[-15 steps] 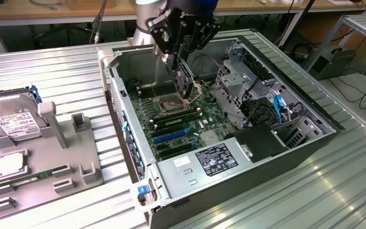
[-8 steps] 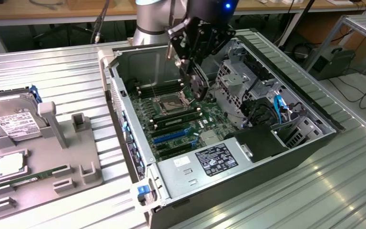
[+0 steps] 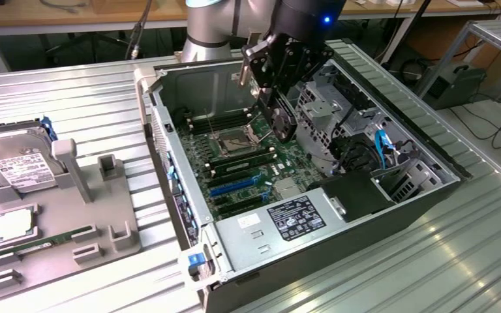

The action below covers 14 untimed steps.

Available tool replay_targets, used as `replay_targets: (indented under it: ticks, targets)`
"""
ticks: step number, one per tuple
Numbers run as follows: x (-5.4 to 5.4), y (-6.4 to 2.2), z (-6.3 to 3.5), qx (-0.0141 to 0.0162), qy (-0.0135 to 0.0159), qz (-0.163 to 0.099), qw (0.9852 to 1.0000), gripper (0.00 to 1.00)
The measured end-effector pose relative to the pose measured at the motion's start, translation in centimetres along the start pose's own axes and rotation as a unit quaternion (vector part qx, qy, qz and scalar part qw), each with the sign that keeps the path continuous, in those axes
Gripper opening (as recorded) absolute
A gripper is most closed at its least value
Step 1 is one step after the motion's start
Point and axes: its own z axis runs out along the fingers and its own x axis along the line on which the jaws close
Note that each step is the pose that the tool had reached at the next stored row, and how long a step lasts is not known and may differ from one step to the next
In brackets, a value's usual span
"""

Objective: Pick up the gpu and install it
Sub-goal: 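Insert the gpu into the slot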

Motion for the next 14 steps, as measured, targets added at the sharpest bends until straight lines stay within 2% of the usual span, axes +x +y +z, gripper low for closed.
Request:
replay_targets:
  ticks: [12,14]
  targets:
    - [0.00,0.00,0.00,0.0000,0.0001,0.000,1.0000,0.26]
    - [0.00,-0.01,0.01,0.0001,0.0016,-0.017,0.9999,0.26]
